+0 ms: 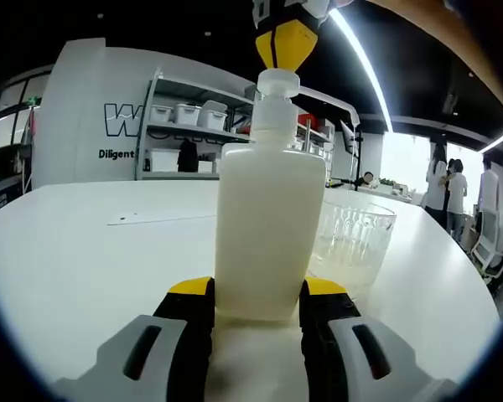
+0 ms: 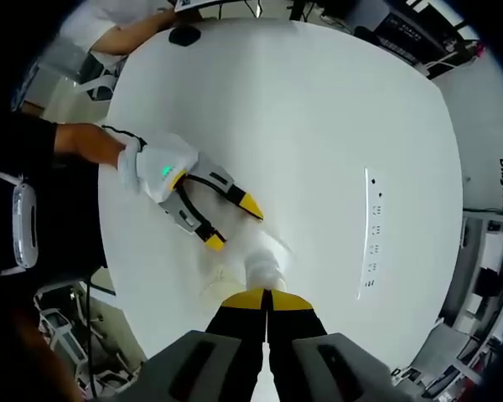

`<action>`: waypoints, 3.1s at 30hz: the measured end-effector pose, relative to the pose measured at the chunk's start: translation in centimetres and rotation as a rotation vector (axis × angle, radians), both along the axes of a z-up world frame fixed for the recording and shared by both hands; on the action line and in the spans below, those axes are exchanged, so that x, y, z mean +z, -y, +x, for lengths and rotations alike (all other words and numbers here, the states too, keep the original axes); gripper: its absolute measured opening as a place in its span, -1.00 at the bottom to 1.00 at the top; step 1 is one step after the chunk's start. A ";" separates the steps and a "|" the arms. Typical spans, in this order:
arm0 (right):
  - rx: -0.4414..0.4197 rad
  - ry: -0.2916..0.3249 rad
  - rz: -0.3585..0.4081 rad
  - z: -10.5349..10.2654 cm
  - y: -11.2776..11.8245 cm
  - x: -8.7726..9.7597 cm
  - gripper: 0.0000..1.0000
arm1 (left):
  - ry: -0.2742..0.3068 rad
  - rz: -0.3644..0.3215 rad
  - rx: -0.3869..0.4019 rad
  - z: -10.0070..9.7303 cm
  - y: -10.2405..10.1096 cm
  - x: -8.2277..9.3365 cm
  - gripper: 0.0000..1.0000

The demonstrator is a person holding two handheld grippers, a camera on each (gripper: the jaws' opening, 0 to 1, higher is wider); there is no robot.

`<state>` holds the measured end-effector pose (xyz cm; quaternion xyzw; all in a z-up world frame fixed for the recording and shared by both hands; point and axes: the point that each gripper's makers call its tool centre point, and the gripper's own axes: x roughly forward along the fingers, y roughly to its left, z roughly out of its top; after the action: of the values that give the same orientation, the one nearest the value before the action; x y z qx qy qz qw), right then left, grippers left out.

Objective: Hold the bottle steady, press the pump all the way down and release, and repeat the specified number of times to dispense into the cup

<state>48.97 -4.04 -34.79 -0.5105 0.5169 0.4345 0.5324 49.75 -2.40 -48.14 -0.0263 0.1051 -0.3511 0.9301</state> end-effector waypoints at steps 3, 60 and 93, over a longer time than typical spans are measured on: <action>-0.002 -0.003 -0.003 0.0 0.0 0.0 -1.00 | 0.000 0.000 0.000 -0.1 0.0 0.0 -0.23; 0.094 0.101 0.135 -0.1 0.4 1.0 -1.00 | -0.006 0.050 -0.017 -1.2 0.1 -0.5 -0.24; 0.079 0.137 0.622 -1.4 -0.1 3.1 -0.74 | 0.021 0.130 -0.150 -2.1 -2.9 2.0 0.30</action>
<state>47.58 -3.93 -31.68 -0.3711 0.3022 0.5564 0.6793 47.60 0.53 -46.18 0.0457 0.1194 -0.4123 0.9020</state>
